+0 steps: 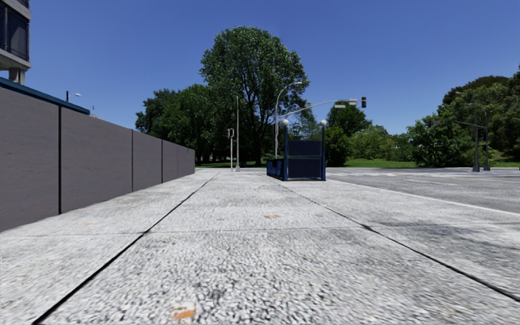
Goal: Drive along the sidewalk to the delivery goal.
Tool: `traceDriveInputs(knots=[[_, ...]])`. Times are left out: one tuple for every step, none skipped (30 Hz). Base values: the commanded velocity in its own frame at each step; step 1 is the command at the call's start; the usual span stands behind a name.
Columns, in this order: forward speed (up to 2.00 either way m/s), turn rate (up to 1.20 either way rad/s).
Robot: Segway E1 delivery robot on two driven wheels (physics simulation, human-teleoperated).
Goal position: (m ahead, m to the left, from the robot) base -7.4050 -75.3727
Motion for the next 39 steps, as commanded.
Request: traceDriveInputs(knots=[[1.97,0.0],[1.97,0.0],[1.97,0.0],[1.97,0.0],[1.97,0.0],[1.97,0.0],[1.97,0.0],[1.97,0.0],[1.97,0.0],[1.97,0.0],[1.97,0.0],[1.97,0.0],[1.97,0.0],[1.97,0.0],[1.97,0.0],[1.98,0.0],[1.98,0.0],[1.98,0.0],[1.98,0.0],[1.98,0.0],[1.98,0.0],[1.98,0.0],[1.98,0.0],[1.98,0.0],[1.98,0.0],[1.98,0.0],[1.98,0.0],[1.98,0.0],[1.98,0.0],[1.98,0.0],[1.98,0.0],[1.98,0.0],[1.98,0.0],[1.98,0.0],[1.98,0.0],[1.98,0.0],[1.98,0.0],[1.98,0.0],[1.98,0.0]])
